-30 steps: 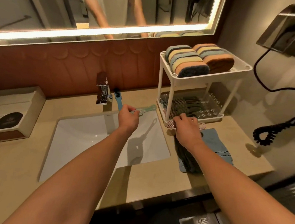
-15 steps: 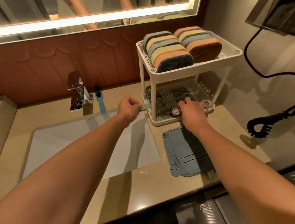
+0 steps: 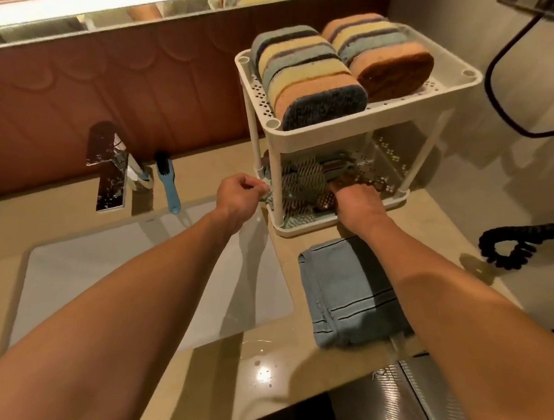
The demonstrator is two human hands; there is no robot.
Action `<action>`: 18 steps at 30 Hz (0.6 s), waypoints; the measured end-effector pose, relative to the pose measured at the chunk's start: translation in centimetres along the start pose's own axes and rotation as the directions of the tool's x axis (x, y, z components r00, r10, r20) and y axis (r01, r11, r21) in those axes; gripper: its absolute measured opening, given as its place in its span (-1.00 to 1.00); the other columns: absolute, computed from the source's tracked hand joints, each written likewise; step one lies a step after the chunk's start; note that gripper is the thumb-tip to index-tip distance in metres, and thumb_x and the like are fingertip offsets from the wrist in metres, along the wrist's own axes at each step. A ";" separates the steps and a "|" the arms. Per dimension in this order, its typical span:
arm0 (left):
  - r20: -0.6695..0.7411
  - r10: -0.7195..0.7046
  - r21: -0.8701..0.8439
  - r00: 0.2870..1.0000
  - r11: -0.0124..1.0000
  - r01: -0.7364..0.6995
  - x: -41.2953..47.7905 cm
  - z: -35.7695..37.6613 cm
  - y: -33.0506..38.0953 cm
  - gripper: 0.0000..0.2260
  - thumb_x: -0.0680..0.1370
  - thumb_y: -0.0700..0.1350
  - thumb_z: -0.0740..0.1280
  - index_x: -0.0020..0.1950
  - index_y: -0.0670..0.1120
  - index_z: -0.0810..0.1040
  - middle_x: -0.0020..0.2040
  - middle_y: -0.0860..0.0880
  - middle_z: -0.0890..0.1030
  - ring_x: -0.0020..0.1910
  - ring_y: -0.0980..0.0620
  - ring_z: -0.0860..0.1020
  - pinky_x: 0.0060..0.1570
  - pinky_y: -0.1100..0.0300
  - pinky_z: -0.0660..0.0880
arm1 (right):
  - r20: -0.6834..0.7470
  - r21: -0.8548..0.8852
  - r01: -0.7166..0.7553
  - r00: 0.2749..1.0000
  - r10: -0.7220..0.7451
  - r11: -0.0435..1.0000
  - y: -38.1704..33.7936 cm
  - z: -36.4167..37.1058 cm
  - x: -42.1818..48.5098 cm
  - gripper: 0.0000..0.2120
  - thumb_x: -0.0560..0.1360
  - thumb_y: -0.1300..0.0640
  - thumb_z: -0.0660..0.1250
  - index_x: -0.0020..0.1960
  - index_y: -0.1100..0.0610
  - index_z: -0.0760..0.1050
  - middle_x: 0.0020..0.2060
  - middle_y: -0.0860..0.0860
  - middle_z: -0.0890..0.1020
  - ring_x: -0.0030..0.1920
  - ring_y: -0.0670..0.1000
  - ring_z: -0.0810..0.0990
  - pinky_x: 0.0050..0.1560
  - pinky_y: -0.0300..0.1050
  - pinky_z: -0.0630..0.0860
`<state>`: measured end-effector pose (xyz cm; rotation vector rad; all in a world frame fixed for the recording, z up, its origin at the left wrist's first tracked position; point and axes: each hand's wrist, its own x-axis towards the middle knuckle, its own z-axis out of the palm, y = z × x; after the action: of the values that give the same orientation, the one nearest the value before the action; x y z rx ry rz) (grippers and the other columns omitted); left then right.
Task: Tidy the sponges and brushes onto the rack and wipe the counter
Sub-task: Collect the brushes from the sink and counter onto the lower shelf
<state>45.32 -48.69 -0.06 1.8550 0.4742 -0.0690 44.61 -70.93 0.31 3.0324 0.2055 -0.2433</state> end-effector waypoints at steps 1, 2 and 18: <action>-0.004 0.001 -0.009 1.000 1.000 -0.001 0.0 0.0 0.0 -0.89 0.54 -0.23 0.47 -0.14 -0.07 0.61 -0.09 -0.07 0.68 -0.02 -0.04 0.64 0.12 0.03 0.62 | 0.008 0.021 0.001 1.000 -0.001 1.000 0.1 0.1 0.2 -0.77 0.59 0.22 0.28 0.21 0.13 0.57 0.05 0.15 0.65 0.09 0.18 0.62 0.09 0.02 0.51; -0.005 0.002 -0.018 1.000 1.000 -0.002 0.0 0.0 0.0 -0.89 0.55 -0.23 0.47 -0.14 -0.07 0.60 -0.09 -0.07 0.67 -0.03 -0.03 0.64 0.10 0.05 0.62 | 0.016 0.050 -0.001 1.000 0.000 0.999 0.1 0.1 0.4 -0.75 0.58 0.22 0.28 0.24 0.11 0.55 0.06 0.15 0.64 0.09 0.19 0.62 0.08 0.03 0.52; 0.036 -0.027 -0.075 0.999 0.997 0.029 -1.3 -0.4 0.8 -0.93 0.56 -0.25 0.44 -0.08 -0.10 0.62 -0.07 -0.06 0.66 -0.13 0.07 0.58 -0.08 0.21 0.54 | 0.006 0.255 -0.053 0.999 0.053 0.965 -0.1 -0.9 -0.2 -0.78 0.61 0.06 0.25 0.10 0.19 0.55 -0.03 0.16 0.61 -0.08 0.15 0.54 -0.06 -0.04 0.47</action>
<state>44.36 -48.89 1.16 1.7705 0.4726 -0.1007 44.57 -70.72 1.24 3.2881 0.0989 -0.2845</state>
